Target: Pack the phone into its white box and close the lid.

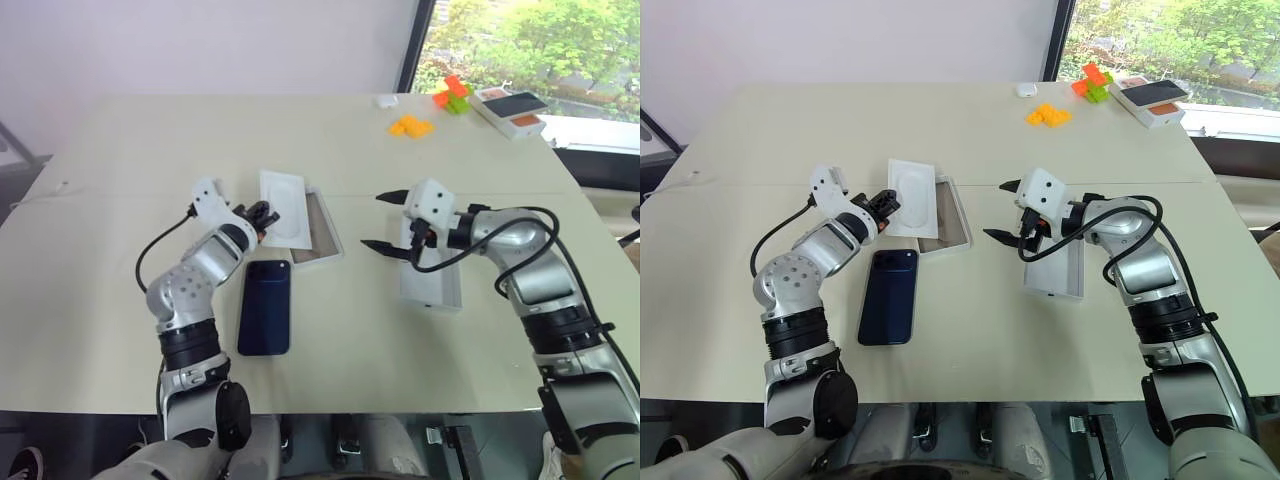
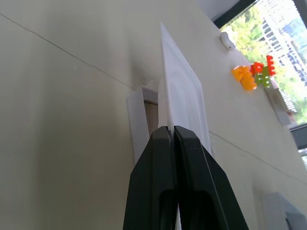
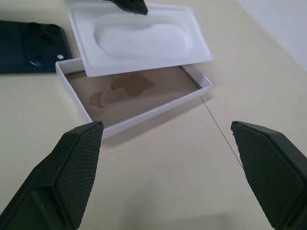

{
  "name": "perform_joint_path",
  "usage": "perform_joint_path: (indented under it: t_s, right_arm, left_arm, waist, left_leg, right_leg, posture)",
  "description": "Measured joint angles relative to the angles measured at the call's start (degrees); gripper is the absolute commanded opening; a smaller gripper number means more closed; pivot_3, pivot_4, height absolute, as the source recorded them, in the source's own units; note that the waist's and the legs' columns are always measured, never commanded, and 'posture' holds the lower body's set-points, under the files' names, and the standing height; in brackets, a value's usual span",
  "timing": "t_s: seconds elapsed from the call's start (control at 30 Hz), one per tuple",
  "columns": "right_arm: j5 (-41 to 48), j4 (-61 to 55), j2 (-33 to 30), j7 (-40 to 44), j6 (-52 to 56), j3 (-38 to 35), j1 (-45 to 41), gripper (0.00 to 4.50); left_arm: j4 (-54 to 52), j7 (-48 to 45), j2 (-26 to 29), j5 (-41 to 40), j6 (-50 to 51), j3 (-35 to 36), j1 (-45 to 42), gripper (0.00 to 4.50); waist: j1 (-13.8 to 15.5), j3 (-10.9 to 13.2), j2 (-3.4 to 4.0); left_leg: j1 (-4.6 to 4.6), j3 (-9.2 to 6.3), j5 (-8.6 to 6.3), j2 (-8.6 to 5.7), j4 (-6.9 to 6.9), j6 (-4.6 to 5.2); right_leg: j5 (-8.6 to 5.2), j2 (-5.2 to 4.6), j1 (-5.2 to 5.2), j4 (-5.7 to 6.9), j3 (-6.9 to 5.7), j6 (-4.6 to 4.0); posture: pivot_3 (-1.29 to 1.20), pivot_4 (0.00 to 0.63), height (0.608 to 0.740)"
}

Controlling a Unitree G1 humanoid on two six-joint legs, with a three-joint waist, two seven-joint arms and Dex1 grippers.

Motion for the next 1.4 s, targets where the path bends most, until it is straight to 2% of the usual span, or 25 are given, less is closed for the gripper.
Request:
perform_joint_path:
  t_s: [0.17,0.83,0.93,1.13,1.3,1.4]
  right_arm:
    - [0.0,0.0,0.0,0.0,-0.1,0.0,0.0,4.50]
    - [0.0,-0.1,0.2,-0.6,-0.1,0.0,0.0,4.50]
    - [0.0,-0.1,0.2,-0.6,-0.1,0.0,0.0,4.50]
    - [0.0,-0.1,0.3,-0.7,-0.1,0.0,0.0,4.50]
    - [0.0,-0.1,0.4,-0.7,-0.1,0.0,0.0,4.50]
    - [0.0,-0.1,0.4,-0.7,-0.1,0.0,0.0,4.50]
  left_arm:
    - [-0.5,0.9,-1.4,0.0,0.0,-1.0,2.1,0.01]
    - [3.0,1.9,-4.8,2.4,-3.8,-3.9,1.4,0.01]
    - [3.1,1.6,-4.7,2.4,-3.9,-4.1,1.4,0.93]
    - [2.7,-0.9,-3.0,2.4,-3.1,-6.4,1.4,3.77]
    - [0.3,-2.7,-1.4,1.1,-0.7,-7.4,1.4,3.77]
    - [-0.5,-4.8,1.6,0.5,1.9,-8.7,1.7,3.77]
  waist:
    - [0.1,0.0,-0.01]
    - [0.1,0.0,-0.02]
    - [0.1,0.0,-0.02]
    - [0.1,0.0,-0.02]
    - [0.1,0.0,-0.02]
    - [0.0,0.0,-0.02]
  left_leg:
    - [-0.01,0.00,-0.01,0.00,0.00,0.01]
    - [-0.03,-0.01,-0.04,-0.01,0.01,0.06]
    - [-0.03,-0.01,-0.04,-0.01,0.01,0.06]
    - [-0.03,-0.01,-0.04,-0.01,0.00,0.06]
    - [-0.03,-0.02,-0.04,-0.01,-0.02,0.06]
    - [-0.03,-0.02,-0.04,0.00,-0.03,0.06]
  right_leg:
    - [-0.02,0.00,0.00,-0.01,0.00,0.03]
    - [-0.11,0.00,0.00,-0.03,0.00,0.20]
    - [-0.12,0.00,0.00,-0.03,0.00,0.21]
    - [-0.13,0.00,-0.01,-0.04,0.00,0.22]
    - [-0.13,0.00,-0.01,-0.04,0.00,0.22]
    - [-0.13,0.01,-0.02,-0.04,0.00,0.22]
  posture:
    - [0.00,0.150,0.737]
    - [0.00,0.150,0.737]
    - [0.00,0.150,0.737]
    - [0.00,0.150,0.737]
    - [0.00,0.150,0.737]
    - [0.00,0.150,0.737]
